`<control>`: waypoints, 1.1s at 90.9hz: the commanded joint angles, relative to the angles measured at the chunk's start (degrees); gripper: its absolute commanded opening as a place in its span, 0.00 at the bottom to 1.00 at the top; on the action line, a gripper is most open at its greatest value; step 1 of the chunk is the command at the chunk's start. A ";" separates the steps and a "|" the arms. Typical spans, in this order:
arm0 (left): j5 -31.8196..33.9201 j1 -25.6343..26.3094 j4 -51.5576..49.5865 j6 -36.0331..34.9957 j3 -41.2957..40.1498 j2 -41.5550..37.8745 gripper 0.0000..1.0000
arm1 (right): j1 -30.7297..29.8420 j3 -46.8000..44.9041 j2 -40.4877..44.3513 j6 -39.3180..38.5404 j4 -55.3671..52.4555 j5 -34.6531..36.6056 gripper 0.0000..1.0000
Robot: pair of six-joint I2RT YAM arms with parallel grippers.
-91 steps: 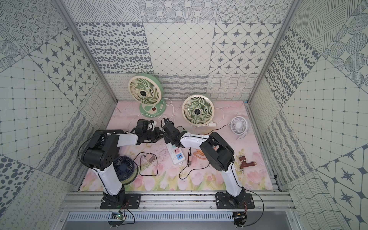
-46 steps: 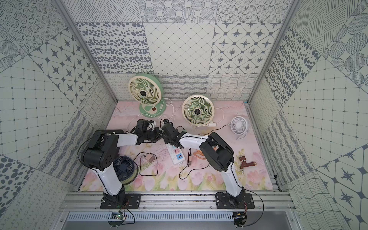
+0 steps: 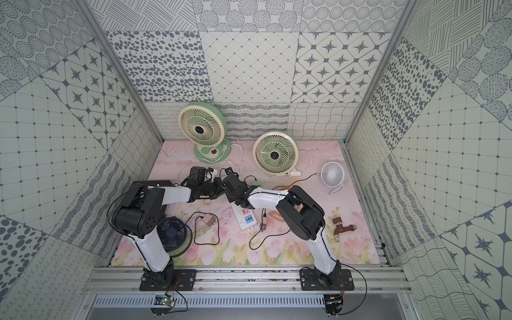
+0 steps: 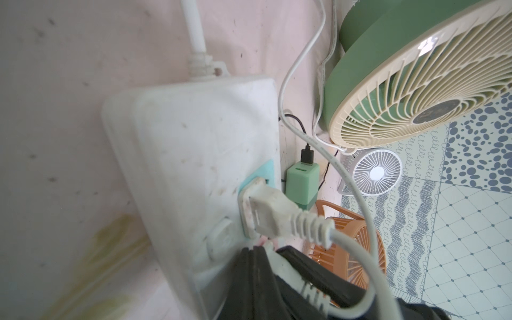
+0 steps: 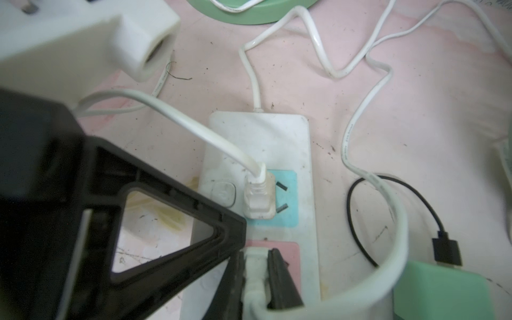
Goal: Unplug the desk fan from the power strip
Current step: Remove the plug from the socket.
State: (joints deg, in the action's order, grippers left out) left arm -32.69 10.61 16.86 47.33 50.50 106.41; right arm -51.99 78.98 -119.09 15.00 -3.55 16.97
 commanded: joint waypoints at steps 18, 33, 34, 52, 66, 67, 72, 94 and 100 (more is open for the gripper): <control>3.47 -0.24 -8.14 -1.34 -0.53 0.53 0.00 | -2.16 1.47 0.81 -1.88 2.20 -0.16 0.06; 3.16 -0.39 -8.25 -1.45 -0.66 0.69 0.00 | -0.93 -0.04 1.63 0.06 3.19 -1.65 0.06; 3.16 -0.36 -8.20 -1.45 -0.62 0.62 0.00 | -0.57 -0.35 1.78 0.57 3.59 -2.19 0.06; 3.41 -0.43 -8.30 -1.55 -0.75 0.33 0.00 | 0.30 -1.66 1.93 2.88 4.95 -4.43 0.06; 3.33 -0.66 -8.27 -1.54 -0.82 0.50 0.00 | -1.34 -0.26 1.42 -0.76 3.26 -0.29 0.06; 3.29 -0.67 -8.26 -1.54 -0.83 0.48 0.00 | -1.13 -0.38 1.54 -0.50 3.45 -0.50 0.06; 3.33 -0.69 -8.24 -1.55 -0.79 0.61 0.00 | 0.23 -1.57 2.19 1.70 4.85 -2.67 0.06; 3.39 -0.83 -8.24 -1.46 -0.92 0.55 0.00 | -0.67 -1.51 1.80 0.71 4.01 -2.02 0.06; 3.41 -0.93 -8.23 -1.45 -0.93 0.61 0.00 | -2.39 -0.05 1.22 -2.50 2.66 1.29 0.06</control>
State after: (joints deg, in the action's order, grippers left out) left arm -33.04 10.00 16.88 47.31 50.39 106.41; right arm -51.27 76.38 -117.82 16.93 -0.78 14.02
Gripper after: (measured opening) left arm 0.050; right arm 0.178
